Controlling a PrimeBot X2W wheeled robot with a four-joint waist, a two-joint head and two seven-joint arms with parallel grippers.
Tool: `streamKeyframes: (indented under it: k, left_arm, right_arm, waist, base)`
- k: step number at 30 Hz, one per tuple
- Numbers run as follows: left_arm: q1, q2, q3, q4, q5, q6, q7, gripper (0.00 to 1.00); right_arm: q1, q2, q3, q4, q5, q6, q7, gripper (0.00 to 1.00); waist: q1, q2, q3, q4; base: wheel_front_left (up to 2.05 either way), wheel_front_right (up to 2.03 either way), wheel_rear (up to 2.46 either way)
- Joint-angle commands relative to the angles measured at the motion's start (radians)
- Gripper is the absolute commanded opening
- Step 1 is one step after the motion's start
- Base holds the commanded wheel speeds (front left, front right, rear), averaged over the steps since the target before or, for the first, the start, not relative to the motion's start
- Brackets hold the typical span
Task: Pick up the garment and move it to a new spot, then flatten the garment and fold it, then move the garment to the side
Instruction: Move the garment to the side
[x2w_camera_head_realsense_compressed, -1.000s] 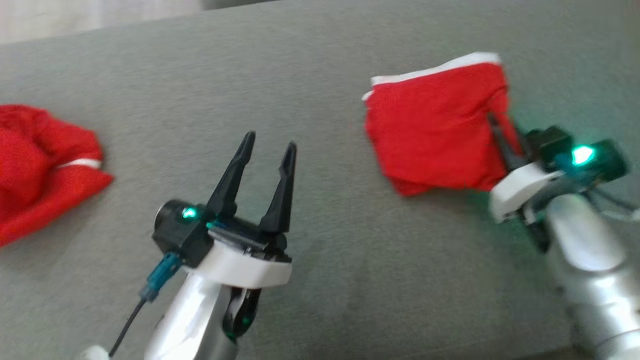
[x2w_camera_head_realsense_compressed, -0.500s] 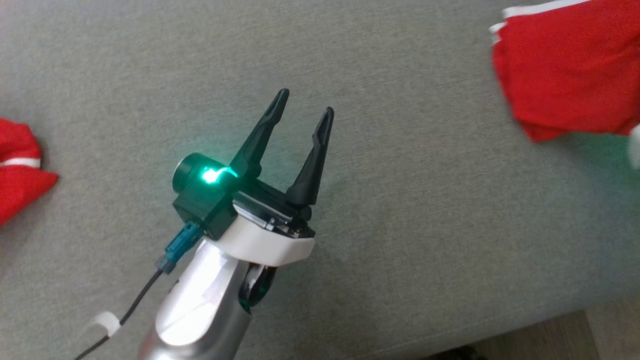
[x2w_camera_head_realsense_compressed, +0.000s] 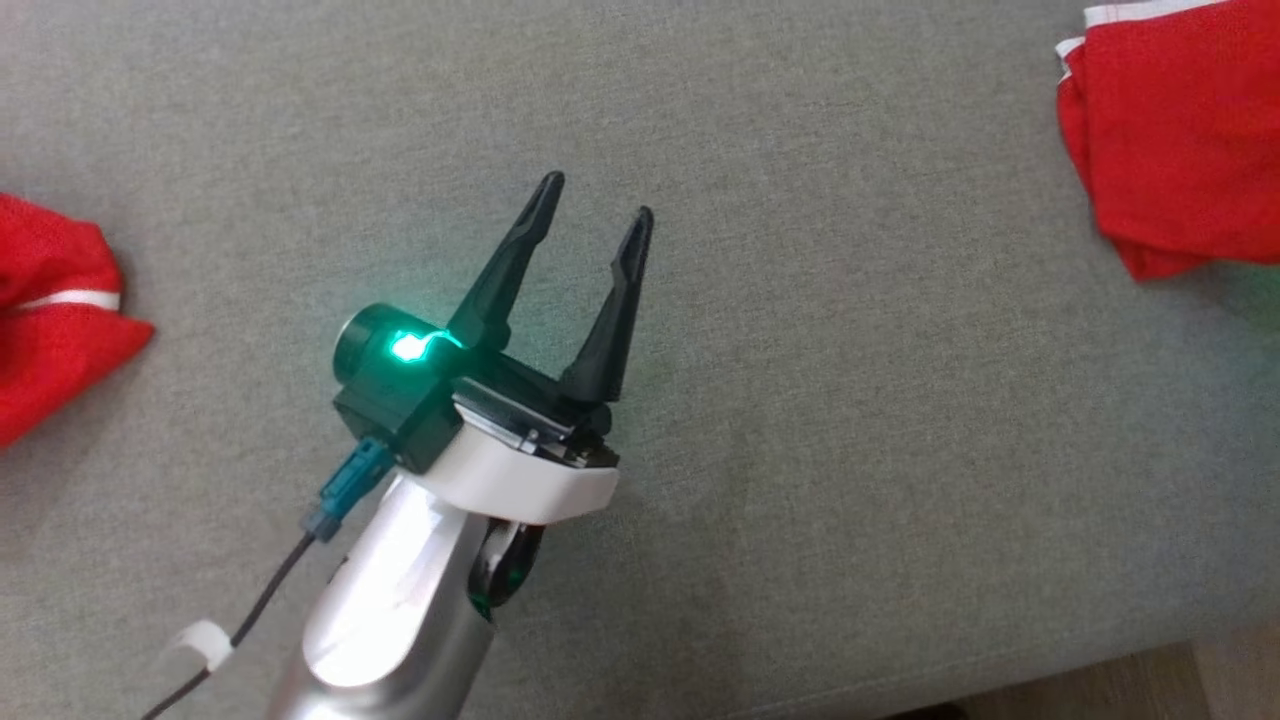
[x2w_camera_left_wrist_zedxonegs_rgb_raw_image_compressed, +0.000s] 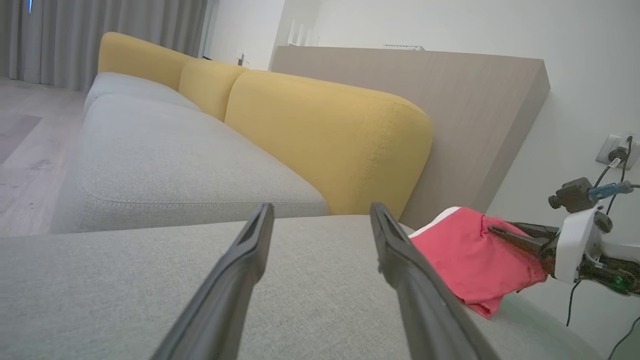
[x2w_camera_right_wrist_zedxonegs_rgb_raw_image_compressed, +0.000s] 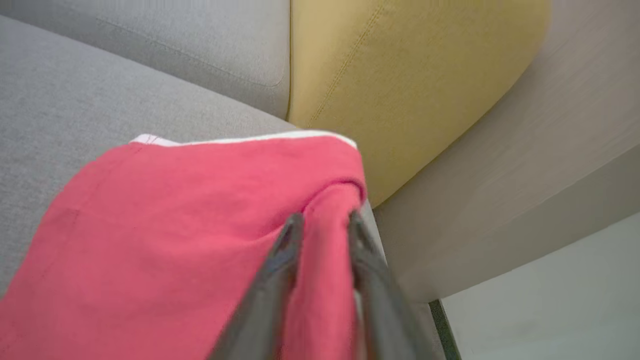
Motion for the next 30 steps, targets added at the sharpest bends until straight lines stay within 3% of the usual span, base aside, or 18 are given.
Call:
streamKeyframes:
  k: [1, 7, 13, 24, 30]
  left_arm:
    - [-0.009, 0.003, 0.039, -0.03, 0.009, 0.002, -0.005, 1.0]
    - [0.023, 0.003, 0.079, -0.037, 0.004, 0.002, -0.005, 1.0]
    - [0.076, 0.003, 0.145, -0.057, 0.0, 0.002, -0.005, 1.0]
    - [0.204, 0.003, 0.23, -0.085, 0.0, 0.002, -0.005, 1.0]
    - [0.269, 0.003, 0.245, -0.087, -0.003, 0.002, -0.005, 1.0]
  right_arm:
    - [-0.001, -0.016, -0.003, -0.025, -0.005, 0.007, -0.014, 1.0]
    - [0.012, 0.022, -0.046, -0.092, -0.023, 0.007, -0.022, 1.0]
    - [0.052, 0.096, -0.047, -0.271, 0.008, 0.007, -0.024, 1.0]
    - [0.242, 0.327, -0.066, -0.627, 0.106, 0.007, 0.011, 1.0]
    - [0.379, 0.461, -0.096, -0.728, 0.13, 0.007, 0.023, 1.0]
  waist:
    - [-0.0001, 0.0, -0.009, 0.001]
    - [-0.0001, 0.0, -0.069, 0.003]
    - [-0.0001, 0.0, -0.151, 0.022]
    - [-0.0001, 0.0, -0.297, 0.09]
    - [-0.0001, 0.0, -0.336, 0.115]
  base:
    - [0.0, 0.0, 0.0]
    - [0.0, 0.0, 0.0]
    - [0.0, 0.0, 0.0]
    - [0.0, 0.0, 0.0]
    - [0.0, 0.0, 0.0]
